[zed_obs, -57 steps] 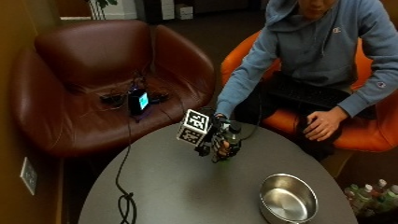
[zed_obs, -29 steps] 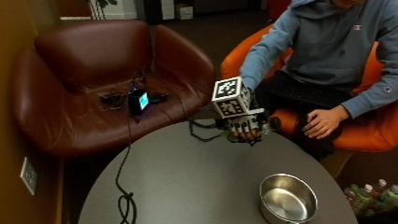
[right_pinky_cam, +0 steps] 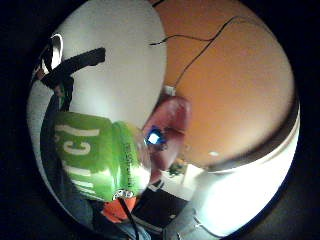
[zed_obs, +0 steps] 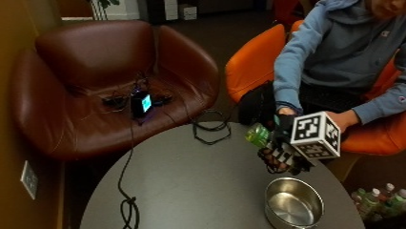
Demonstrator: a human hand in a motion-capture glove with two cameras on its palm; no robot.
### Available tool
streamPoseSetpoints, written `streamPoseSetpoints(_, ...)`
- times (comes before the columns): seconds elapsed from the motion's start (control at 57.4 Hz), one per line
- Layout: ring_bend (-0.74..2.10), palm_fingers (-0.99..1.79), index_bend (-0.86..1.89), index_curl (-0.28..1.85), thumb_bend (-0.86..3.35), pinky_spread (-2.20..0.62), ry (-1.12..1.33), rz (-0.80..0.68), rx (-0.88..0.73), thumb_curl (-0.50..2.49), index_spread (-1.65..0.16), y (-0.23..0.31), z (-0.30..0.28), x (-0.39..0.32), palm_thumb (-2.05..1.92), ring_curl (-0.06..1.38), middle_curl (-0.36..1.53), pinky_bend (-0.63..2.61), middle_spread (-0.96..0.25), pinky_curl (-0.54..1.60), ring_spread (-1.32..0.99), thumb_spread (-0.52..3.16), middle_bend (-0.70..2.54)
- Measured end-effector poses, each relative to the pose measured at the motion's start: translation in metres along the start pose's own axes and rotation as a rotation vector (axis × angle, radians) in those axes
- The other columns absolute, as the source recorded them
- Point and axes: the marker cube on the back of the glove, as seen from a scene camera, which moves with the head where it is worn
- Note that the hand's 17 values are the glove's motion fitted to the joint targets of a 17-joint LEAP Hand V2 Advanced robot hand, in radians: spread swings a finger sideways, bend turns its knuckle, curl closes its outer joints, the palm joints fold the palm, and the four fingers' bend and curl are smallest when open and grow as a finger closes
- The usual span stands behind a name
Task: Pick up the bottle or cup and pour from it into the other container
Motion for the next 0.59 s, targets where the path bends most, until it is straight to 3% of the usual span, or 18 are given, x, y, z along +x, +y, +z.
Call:
streamPoseSetpoints(0.174, 0.45, 1.26, 0.19, 0.52, -0.03, -0.31, 0.239, 0.001, -0.03, 0.7, -0.3, -0.019, -0.015, -0.032, 1.12, 0.5, 0.52, 0.26, -0.14, 0.4, -0.23, -0.14, 0.47)
streamPoseSetpoints(0.592, 0.46, 1.26, 0.19, 0.53, -0.03, -0.31, 0.271, 0.044, -0.057, 0.69, -0.3, -0.02, -0.005, -0.038, 1.12, 0.5, 0.52, 0.26, -0.14, 0.42, -0.22, -0.14, 0.48)
